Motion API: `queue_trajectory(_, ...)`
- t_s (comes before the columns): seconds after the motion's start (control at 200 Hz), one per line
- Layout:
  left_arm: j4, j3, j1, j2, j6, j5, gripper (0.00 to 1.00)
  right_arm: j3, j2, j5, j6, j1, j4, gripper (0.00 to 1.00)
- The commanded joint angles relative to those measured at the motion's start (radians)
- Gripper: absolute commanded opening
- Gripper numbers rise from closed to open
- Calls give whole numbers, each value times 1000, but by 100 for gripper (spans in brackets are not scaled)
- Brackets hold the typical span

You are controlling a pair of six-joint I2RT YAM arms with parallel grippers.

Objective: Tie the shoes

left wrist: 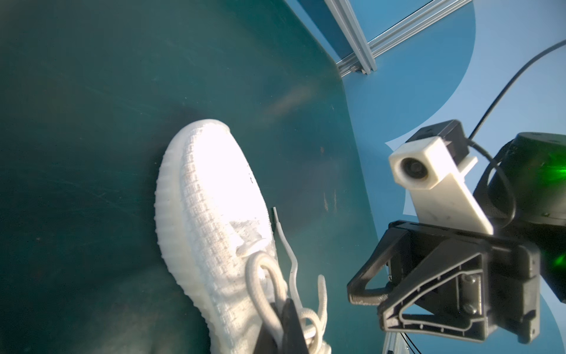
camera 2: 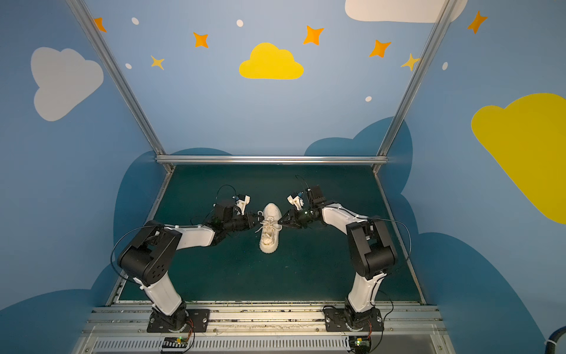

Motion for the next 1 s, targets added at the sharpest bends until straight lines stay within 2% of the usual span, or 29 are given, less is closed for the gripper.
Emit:
queue_trajectory(0.0,-6,-7,3,-30,1,21,3,-10,-28,11,32,7,21,32)
queue_trajectory(0.19,20,-16,2,-27,-10,30,3,-96,-27,-23,265,10,260,34)
queue_trajectory(0.31,14,-11,4,-26,-21,32,3,-115,-19,-38,347,16,345,34)
queue_trajectory(0.556,22,-15,6,-18,-30,33,3,-106,36,-66,415,41,423,33)
queue_trajectory(0.991,53,-33,7,-14,-41,37,3,-126,76,-44,496,47,472,34)
